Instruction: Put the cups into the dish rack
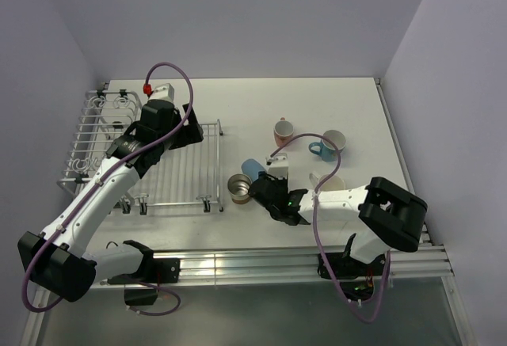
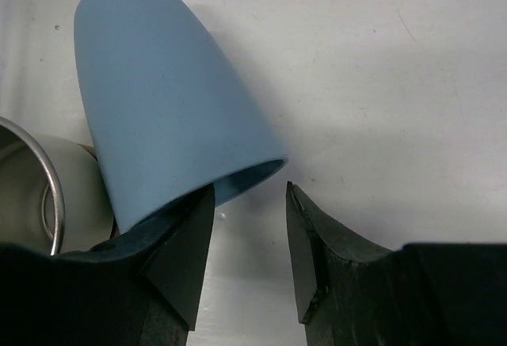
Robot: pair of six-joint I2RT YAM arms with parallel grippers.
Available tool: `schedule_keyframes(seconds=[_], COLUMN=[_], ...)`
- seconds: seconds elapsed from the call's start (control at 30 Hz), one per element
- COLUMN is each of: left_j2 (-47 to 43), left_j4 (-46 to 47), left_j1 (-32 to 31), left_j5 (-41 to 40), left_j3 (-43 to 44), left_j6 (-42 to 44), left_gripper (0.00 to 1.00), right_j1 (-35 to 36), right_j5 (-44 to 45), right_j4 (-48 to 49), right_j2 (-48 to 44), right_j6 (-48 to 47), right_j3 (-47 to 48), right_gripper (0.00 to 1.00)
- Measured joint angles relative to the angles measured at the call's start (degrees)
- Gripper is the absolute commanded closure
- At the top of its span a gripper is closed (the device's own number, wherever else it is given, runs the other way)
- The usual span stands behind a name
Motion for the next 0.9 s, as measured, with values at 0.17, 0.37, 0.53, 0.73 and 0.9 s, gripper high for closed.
schedule_keyframes(seconds=[0.17,0.37,0.53,0.73,0.9], left_j2=[0.0,0.0,0.0,0.0,0.0], left_j4=[0.0,0.0,0.0,0.0,0.0], left_j1=[0.0,0.0,0.0,0.0,0.0], left_j5=[0.0,0.2,0.5,0.6,0.7], left_j3=[0.0,0.0,0.0,0.0,0.0], left_j6=[0.0,0.0,0.0,0.0,0.0], left_gripper=[0.11,0.11,0.11,0.11,0.11], right_j1=[0.0,0.0,0.0,0.0,0.0], right_j5=[0.0,0.1,-1.2,-5.9,-10.7], right_j4=[-2.3,-8.2,-11.8,-12.3,-11.1], right_j2=[-1.0,-7.5,-14.0,-17.6,-17.3], right_j6=[1.6,4.4,6.5,10.0,14.1], right_j3=[0.0,0.2,0.6,0.7,0.7], right_gripper=[0.51,0.52,0.52,0.51,0.48])
